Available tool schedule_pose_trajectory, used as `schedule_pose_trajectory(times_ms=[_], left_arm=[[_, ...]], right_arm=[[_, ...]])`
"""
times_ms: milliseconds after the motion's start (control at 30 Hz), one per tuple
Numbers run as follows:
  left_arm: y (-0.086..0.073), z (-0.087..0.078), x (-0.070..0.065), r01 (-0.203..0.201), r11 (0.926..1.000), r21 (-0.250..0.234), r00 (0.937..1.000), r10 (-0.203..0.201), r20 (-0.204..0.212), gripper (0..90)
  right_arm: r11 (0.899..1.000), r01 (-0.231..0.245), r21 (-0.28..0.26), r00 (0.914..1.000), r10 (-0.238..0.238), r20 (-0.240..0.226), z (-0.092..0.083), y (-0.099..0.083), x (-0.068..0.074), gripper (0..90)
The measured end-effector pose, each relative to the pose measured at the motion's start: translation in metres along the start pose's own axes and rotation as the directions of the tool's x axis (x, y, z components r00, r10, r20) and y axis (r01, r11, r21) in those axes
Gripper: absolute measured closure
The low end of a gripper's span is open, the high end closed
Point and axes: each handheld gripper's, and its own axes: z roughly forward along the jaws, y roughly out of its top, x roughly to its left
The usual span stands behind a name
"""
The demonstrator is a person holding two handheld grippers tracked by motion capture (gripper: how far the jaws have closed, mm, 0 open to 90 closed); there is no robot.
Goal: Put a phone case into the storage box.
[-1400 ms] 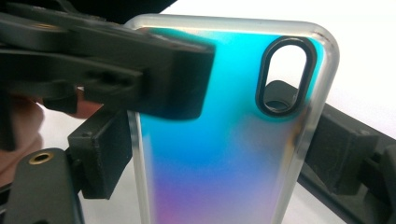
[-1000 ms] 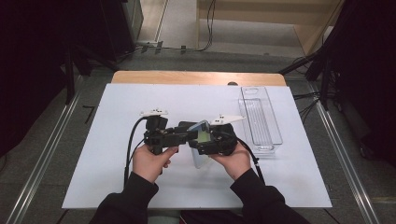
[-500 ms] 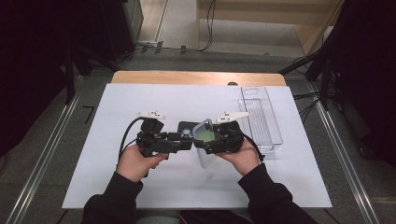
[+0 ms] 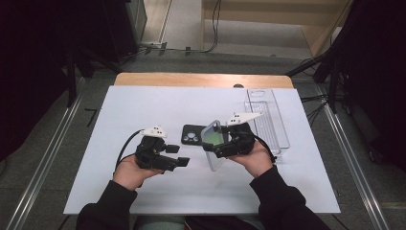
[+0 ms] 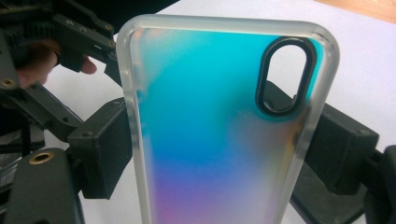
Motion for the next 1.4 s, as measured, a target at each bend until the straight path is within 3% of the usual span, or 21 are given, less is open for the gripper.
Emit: schedule_pose_trajectory(times_ms=[533, 1000, 1133, 1233, 1300, 1400], left_arm=[[-0.039, -0.007, 0.01, -0.09, 0.9956, 0.025, 0.9954, 0.091, -0.028, 31.9], [-0.06, -0.02, 0.02, 0.011, 0.9995, 0.028, 0.9977, -0.009, -0.067, 28.6], [-0.064, -0.025, 0.022, 0.033, 0.9993, 0.019, 0.9953, -0.031, -0.092, 28.6], [-0.065, -0.025, 0.026, 0.103, 0.9946, 0.016, 0.9918, -0.101, -0.078, 28.6], [-0.065, -0.025, 0.028, 0.123, 0.9923, 0.006, 0.9896, -0.123, -0.075, 28.7], [-0.064, -0.026, 0.027, 0.119, 0.9928, -0.002, 0.9887, -0.119, -0.091, 28.7]], right_arm=[[1.0, -0.003, -0.008, 1.0, 0.003, -0.006, -0.012, 0.0, -0.006, 15.3], [1.0, -0.012, -0.002, 0.9999, 0.012, -0.001, -0.018, 0.001, -0.01, 15.3], [1.0, -0.026, -0.007, 0.9996, 0.026, 0.004, -0.021, 0.001, -0.012, 15.3], [0.999, -0.05, -0.02, 0.9987, 0.05, 0.006, -0.026, 0.002, -0.014, 15.3], [0.998, -0.062, -0.022, 0.998, 0.062, 0.014, -0.028, 0.003, -0.016, 15.3], [0.997, -0.069, -0.029, 0.9962, 0.07, 0.051, -0.032, 0.005, -0.018, 15.3]])
